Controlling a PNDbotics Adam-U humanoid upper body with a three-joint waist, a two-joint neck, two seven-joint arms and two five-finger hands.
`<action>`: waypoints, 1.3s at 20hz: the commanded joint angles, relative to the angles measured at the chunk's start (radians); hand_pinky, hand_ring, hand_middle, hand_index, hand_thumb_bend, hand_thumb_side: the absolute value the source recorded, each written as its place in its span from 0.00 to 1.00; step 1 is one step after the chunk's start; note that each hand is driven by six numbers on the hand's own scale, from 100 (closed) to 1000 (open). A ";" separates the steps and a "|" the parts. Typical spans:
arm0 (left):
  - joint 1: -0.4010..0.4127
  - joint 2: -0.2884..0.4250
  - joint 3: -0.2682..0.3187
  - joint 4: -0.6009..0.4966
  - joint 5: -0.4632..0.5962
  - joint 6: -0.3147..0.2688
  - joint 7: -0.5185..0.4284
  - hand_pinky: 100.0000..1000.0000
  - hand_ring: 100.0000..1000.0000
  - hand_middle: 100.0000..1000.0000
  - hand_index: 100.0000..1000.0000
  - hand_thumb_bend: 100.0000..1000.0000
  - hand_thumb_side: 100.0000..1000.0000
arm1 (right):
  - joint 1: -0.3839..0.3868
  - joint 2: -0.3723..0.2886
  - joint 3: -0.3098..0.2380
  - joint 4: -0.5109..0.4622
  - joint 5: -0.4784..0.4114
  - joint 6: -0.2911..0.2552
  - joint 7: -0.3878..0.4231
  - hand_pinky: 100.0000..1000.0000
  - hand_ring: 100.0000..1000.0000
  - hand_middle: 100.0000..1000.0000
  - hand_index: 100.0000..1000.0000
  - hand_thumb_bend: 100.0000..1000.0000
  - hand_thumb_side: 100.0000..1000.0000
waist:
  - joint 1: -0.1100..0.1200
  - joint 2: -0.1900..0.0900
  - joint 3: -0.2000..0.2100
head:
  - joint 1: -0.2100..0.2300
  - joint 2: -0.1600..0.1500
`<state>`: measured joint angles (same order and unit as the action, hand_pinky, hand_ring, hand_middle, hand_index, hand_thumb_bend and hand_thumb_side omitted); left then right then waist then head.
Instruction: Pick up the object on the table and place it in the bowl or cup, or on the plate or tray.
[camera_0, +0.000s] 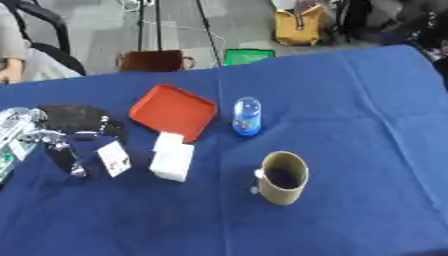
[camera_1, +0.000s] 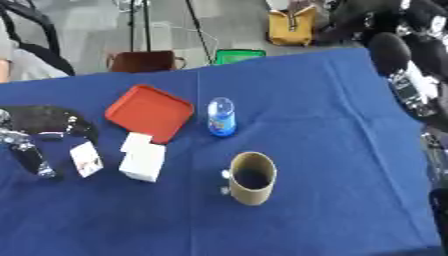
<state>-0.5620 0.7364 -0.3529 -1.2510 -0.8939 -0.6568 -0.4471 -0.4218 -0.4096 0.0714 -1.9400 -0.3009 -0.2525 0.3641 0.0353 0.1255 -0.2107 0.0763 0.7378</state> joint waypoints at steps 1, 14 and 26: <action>-0.017 0.016 0.013 -0.002 -0.008 -0.134 -0.125 0.86 0.79 0.75 0.79 0.61 0.03 | -0.014 -0.018 -0.004 -0.008 -0.006 -0.003 0.004 0.73 0.62 0.67 0.77 0.15 0.47 | 0.000 -0.009 -0.002 | 0.000 0.001; -0.014 0.001 0.013 0.017 -0.001 -0.136 -0.123 0.84 0.76 0.72 0.77 0.56 0.01 | -0.015 -0.017 -0.005 -0.006 -0.006 -0.003 0.009 0.74 0.62 0.67 0.77 0.15 0.47 | 0.002 -0.001 -0.010 | -0.001 0.000; -0.014 -0.006 0.014 0.030 -0.007 -0.150 -0.121 0.80 0.70 0.62 0.69 0.52 0.00 | -0.016 -0.016 -0.005 -0.005 -0.008 -0.004 0.012 0.74 0.62 0.67 0.77 0.15 0.47 | 0.002 0.003 -0.013 | -0.002 0.000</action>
<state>-0.5622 0.7109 -0.3529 -1.2164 -0.8981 -0.6696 -0.4344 -0.4224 -0.4096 0.0717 -1.9376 -0.3013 -0.2556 0.3740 0.0399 0.1400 -0.2229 0.0757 0.7377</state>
